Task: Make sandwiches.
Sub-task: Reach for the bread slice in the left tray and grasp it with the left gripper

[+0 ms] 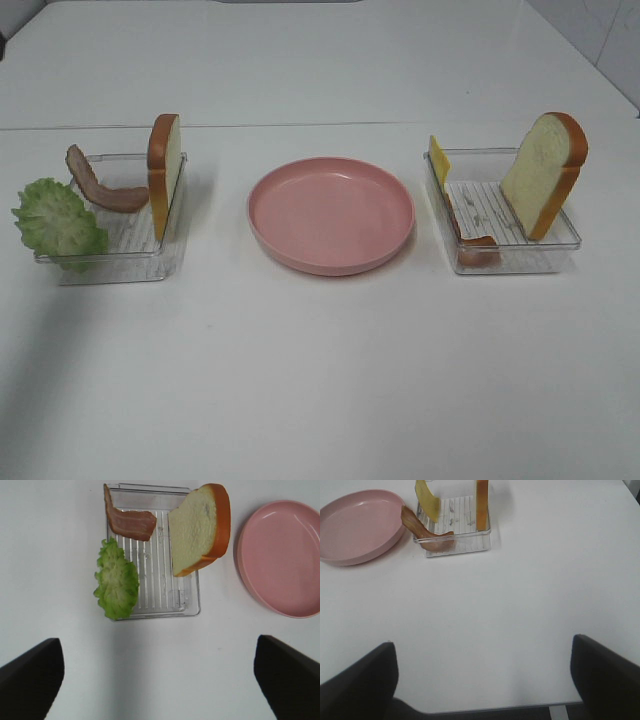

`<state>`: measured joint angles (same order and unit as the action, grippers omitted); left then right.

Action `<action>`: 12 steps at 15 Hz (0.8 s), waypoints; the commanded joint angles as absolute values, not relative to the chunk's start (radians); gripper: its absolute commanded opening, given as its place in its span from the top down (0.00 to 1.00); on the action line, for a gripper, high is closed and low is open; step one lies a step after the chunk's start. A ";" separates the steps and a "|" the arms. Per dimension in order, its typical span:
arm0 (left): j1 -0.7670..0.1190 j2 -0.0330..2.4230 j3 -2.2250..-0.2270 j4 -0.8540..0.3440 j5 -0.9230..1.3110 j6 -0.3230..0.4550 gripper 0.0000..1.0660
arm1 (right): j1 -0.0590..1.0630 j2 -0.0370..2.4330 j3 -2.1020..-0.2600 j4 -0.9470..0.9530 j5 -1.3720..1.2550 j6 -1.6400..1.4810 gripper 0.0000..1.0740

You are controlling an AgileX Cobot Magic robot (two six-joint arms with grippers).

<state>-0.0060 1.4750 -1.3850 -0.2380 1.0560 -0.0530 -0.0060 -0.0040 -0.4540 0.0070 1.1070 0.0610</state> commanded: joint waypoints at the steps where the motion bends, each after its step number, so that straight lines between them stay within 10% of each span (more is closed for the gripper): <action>1: -0.098 1.597 -1.494 -0.157 1.098 -0.172 0.11 | -0.011 -0.036 -0.450 0.011 1.099 0.053 0.17; 12: -0.232 2.180 -2.016 -0.103 1.238 -0.300 0.11 | -0.011 -0.036 -0.450 0.011 1.099 0.053 0.17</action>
